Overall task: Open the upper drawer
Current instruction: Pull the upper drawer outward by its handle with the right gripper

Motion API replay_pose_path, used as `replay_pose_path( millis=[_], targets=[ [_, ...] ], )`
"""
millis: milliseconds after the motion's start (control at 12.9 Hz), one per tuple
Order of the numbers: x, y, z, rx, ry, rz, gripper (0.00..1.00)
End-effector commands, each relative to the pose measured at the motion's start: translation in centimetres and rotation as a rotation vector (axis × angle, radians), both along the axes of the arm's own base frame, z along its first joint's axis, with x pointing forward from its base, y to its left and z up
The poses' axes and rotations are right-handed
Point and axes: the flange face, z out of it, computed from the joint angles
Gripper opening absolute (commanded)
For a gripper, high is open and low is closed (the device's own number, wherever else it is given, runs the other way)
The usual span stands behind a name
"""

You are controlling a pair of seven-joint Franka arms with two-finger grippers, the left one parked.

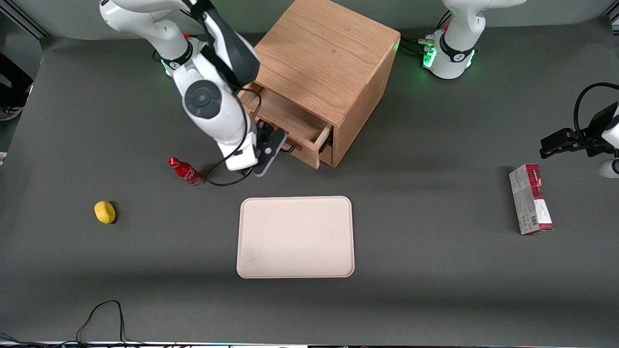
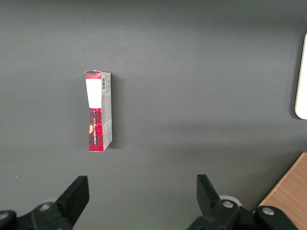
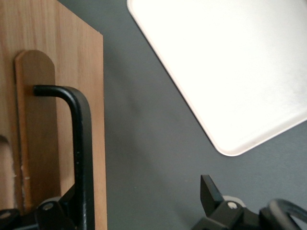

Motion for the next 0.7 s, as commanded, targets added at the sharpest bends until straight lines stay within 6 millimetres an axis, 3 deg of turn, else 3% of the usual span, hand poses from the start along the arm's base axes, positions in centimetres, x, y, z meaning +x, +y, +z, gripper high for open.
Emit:
replay_pose_path(
  millis=[0,619],
  targets=[
    [2.0,-0.8,0.3,-0.001,-0.016,-0.003,1.0],
    [7.3,-6.1,-0.2,-0.01,-0.038,-0.104,1.0]
  ],
)
